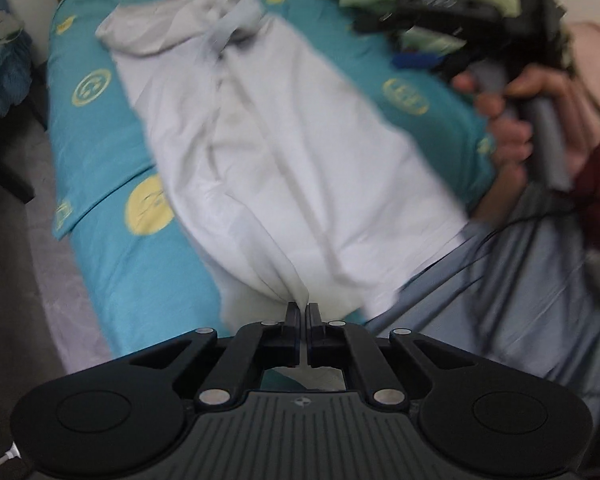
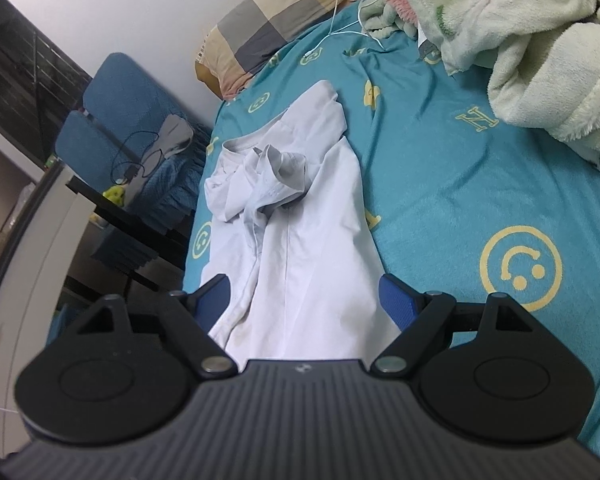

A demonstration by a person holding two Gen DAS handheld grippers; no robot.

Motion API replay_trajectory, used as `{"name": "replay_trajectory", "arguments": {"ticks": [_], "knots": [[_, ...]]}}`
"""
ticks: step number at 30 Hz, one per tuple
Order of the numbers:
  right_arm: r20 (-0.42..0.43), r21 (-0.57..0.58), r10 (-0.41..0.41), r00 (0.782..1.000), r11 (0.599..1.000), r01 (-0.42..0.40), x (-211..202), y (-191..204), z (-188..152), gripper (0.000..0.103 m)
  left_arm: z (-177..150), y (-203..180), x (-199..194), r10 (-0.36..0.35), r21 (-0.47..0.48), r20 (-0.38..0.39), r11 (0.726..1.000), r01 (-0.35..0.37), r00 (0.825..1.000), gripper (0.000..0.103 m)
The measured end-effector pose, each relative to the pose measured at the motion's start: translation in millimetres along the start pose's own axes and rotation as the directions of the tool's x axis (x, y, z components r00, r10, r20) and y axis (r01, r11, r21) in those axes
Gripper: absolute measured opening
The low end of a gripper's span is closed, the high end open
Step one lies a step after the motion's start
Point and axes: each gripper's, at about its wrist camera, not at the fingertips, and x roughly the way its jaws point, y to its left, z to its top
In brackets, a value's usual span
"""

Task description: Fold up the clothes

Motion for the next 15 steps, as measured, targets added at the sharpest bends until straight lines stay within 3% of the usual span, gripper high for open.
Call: {"name": "replay_trajectory", "arguments": {"ticks": [5, 11, 15], "knots": [[-0.033, 0.064, 0.06, 0.998, 0.996, -0.058, 0, -12, 2, 0.083, 3, -38, 42, -0.08, 0.027, 0.008, 0.996, 0.08, 0.997, 0.003], [-0.02, 0.108, 0.142, 0.99, 0.984, -0.139, 10, -13, 8, 0.084, 0, -30, 89, -0.152, -0.062, 0.06, 0.986, 0.156, 0.987, 0.003], [-0.069, 0.101, 0.18, 0.981, 0.98, -0.173, 54, 8, 28, 0.08, -13, -18, 89, -0.19, -0.085, 0.121, 0.976, 0.201, 0.974, 0.003]]}}
